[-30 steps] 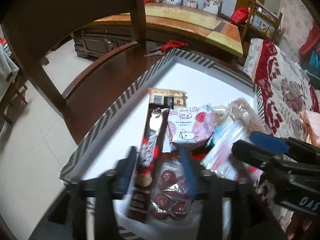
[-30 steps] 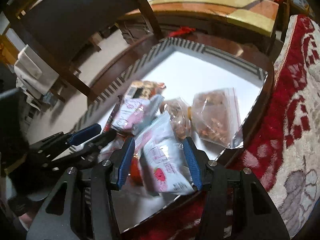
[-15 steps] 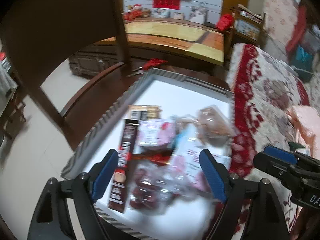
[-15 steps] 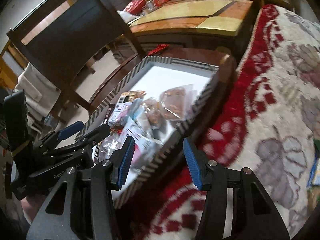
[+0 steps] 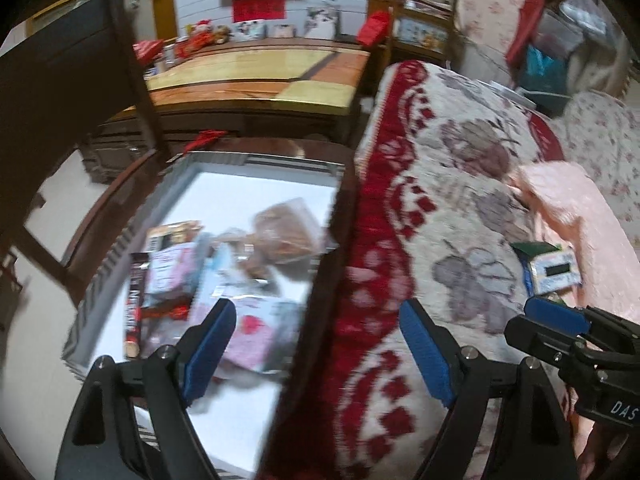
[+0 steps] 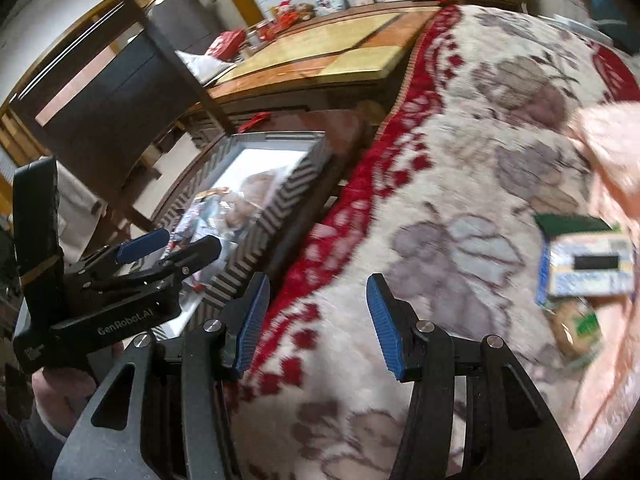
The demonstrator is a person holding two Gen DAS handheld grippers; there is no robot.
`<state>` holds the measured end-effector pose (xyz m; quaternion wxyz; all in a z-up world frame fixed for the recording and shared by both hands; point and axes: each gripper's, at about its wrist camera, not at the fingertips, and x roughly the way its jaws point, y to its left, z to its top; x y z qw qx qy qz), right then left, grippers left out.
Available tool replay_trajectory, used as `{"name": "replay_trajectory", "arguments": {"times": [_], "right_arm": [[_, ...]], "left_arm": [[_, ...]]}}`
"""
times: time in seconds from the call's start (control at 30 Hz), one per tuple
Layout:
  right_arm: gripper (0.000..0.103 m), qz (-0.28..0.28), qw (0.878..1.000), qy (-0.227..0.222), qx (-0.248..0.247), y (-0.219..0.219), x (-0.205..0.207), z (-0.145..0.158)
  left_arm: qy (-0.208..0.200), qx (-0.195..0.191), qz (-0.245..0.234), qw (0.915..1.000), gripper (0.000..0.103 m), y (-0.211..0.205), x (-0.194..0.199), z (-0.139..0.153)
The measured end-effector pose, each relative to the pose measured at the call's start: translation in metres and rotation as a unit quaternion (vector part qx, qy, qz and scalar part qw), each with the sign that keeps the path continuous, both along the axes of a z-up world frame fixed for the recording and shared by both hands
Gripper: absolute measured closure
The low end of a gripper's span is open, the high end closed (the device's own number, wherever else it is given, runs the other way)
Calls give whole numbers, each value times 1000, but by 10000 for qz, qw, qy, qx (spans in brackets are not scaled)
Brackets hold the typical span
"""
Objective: Organize snacks
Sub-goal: 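Move both tools back to the packets on the blanket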
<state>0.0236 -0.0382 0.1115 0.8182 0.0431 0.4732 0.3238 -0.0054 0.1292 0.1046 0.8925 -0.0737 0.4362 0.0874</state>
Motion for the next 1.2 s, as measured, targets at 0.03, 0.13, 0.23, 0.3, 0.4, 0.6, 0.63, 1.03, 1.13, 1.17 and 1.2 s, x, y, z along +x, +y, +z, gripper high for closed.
{"name": "replay_trajectory", "arguments": {"times": [0.03, 0.13, 0.23, 0.3, 0.4, 0.6, 0.63, 1.03, 1.13, 1.17, 1.2], "right_arm": [[53, -70, 10000, 19, -8, -9, -1, -2], [53, -275, 9996, 82, -26, -34, -2, -8], [53, -507, 9986, 160, -12, -59, -2, -14], [53, -638, 9977, 216, -35, -72, 0, -18], [53, -863, 9959, 276, -57, -94, 2, -24], [53, -1245, 9913, 404, -120, -128, 9, -37], [53, -1299, 9906, 408, -123, -132, 10, -38], [46, -1510, 9855, 363, -688, -161, 26, -52], [46, -1348, 9853, 284, -1006, -158, 34, -56], [45, -1244, 9858, 300, -1092, -156, 38, -59], [42, -1171, 9857, 313, -1167, -154, 41, -60]], "left_arm": [[18, -20, -49, 10000, 18, -6, 1, 0], [77, -89, -202, 9997, 18, -21, 6, -2], [140, -126, -363, 9992, 18, -37, 13, -4], [195, -134, -490, 9985, 18, -48, 17, -6], [253, -147, -625, 9976, 18, -63, 24, -9], [409, -223, -825, 9955, 18, -85, 38, -18], [444, -227, -855, 9951, 18, -89, 40, -20], [664, -351, -1188, 9901, 18, -122, 52, -35], [721, -335, -1198, 9896, 18, -123, 53, -38], [743, -335, -1184, 9896, 18, -122, 53, -39], [757, -339, -1171, 9897, 18, -121, 53, -40]]}}
